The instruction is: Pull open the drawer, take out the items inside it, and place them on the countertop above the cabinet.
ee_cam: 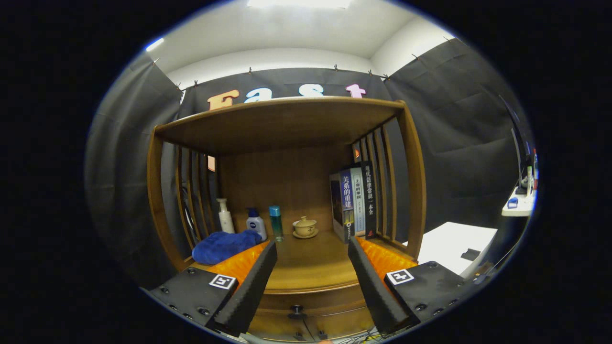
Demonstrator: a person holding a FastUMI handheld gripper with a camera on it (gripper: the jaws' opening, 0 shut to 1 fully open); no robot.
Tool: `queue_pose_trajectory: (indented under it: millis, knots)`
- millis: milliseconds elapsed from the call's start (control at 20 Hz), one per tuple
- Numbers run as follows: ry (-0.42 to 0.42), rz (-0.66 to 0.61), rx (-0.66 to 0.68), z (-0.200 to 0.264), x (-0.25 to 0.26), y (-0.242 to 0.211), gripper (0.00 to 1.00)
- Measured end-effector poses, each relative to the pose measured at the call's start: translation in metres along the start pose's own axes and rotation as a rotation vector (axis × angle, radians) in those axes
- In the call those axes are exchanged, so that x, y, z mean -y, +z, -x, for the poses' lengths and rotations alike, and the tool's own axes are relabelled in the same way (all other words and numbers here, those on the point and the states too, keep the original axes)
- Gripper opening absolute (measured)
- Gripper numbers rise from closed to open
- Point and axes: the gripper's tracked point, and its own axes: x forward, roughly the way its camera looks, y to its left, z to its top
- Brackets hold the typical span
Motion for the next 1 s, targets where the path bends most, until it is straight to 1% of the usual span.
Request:
queue_pose_trajectory:
  millis: [150, 400, 600, 800, 1000]
  knots:
    - [0.003, 0.011, -0.004, -0.008, -0.002, -0.029, 0.98]
    - [-0.048, 0.064, -0.035, -0.019, 0.011, -0.087, 0.99]
    - [-0.029, 0.07, -0.096, -0.035, 0.008, -0.132, 0.99]
    - [-0.031, 0.087, -0.152, -0.039, 0.009, -0.171, 0.99]
    - [-0.001, 0.069, -0.195, -0.042, 0.002, -0.197, 0.87]
